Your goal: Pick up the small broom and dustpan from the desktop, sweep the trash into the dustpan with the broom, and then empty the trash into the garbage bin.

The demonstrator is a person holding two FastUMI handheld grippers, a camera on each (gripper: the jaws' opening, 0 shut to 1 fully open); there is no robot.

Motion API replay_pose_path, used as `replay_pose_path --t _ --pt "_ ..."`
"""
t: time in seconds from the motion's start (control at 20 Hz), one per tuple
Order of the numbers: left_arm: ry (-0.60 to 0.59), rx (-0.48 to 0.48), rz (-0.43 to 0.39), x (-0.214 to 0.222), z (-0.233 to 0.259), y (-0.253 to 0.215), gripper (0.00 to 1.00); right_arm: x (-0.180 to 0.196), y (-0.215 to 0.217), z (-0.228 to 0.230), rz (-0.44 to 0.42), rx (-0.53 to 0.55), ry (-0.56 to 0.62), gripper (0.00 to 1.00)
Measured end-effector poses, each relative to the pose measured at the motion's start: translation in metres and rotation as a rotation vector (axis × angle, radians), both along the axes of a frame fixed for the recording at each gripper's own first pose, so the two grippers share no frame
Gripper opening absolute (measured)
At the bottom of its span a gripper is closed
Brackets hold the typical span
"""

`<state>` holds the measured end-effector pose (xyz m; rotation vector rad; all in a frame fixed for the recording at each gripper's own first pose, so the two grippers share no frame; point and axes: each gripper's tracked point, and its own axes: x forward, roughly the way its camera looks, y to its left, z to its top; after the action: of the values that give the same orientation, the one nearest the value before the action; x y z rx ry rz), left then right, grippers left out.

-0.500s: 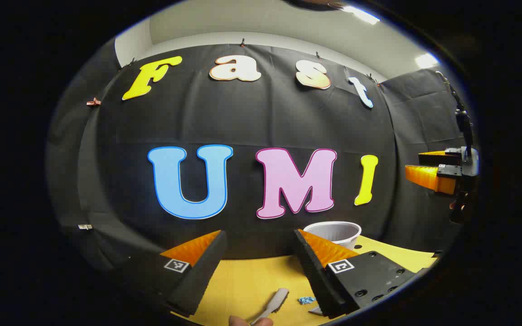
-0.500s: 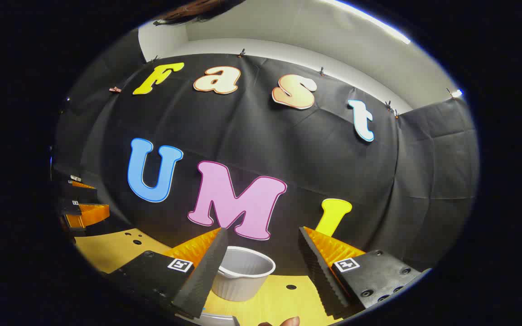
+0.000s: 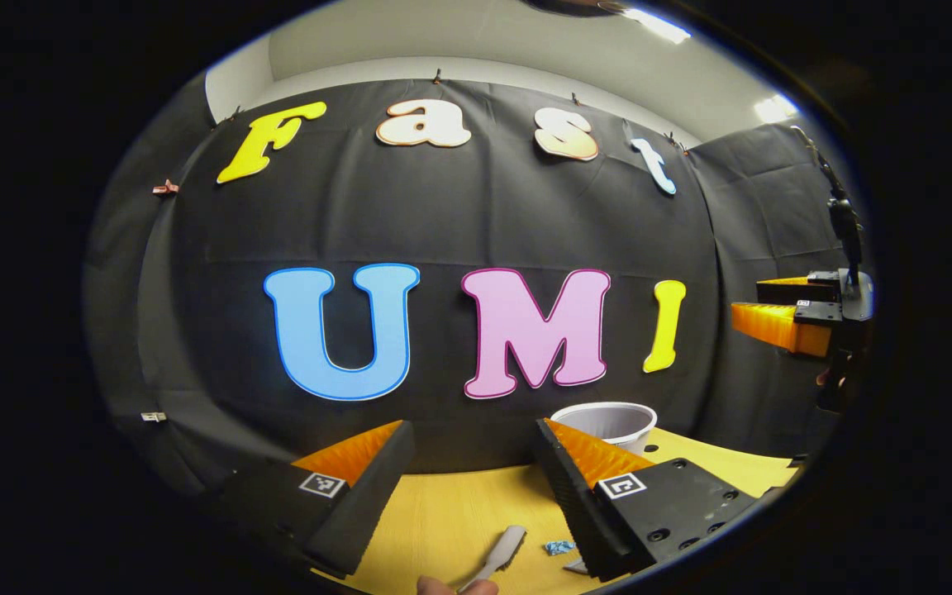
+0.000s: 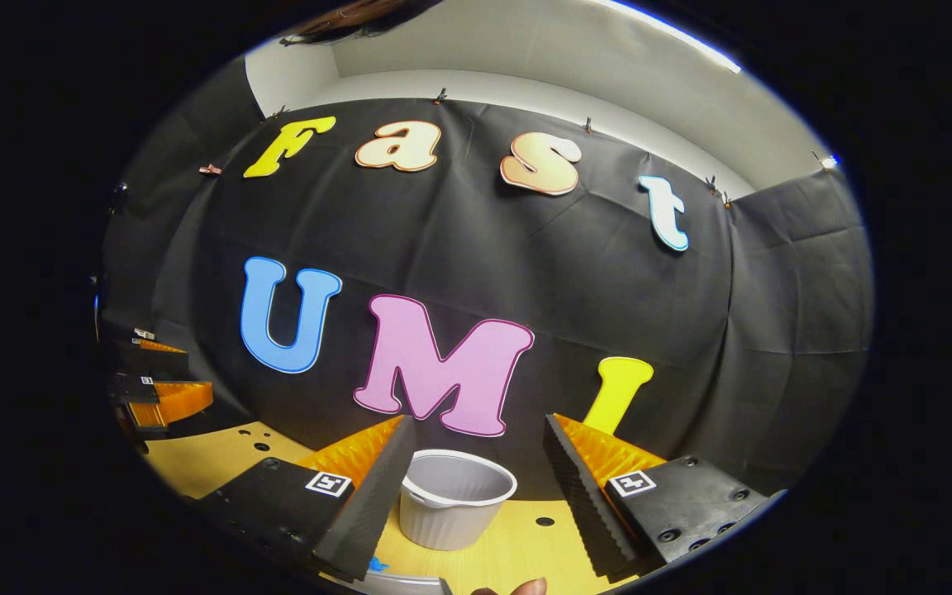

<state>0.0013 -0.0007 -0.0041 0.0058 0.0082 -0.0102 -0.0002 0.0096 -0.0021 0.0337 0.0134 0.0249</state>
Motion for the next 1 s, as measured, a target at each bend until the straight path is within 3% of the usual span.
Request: replay_pose_path --t 0.3,0.4,0.55,0.75,1.0 --pt "-0.002 -0.002 -0.010 -0.002 -0.001 -0.004 0.95 -0.001 0.003 -0.002 0.001 0.013 0.010 0.96" --pt "0.016 -0.002 -0.020 -0.003 -0.008 -0.005 0.95 -0.008 0.008 -0.015 0.046 0.011 0.077 0.96" --pt "0.044 -0.001 -0.006 -0.008 -0.023 0.004 0.95 -0.035 0.023 -0.073 0.153 0.011 0.275 0.97" --pt "0.069 0.002 0.017 -0.015 -0.041 0.012 0.95 -0.093 0.061 -0.159 0.362 0.029 0.629 0.97" --pt "0.094 0.022 0.022 -0.024 -0.058 0.016 0.95 -0.147 0.076 -0.250 0.415 0.080 0.968 0.97"
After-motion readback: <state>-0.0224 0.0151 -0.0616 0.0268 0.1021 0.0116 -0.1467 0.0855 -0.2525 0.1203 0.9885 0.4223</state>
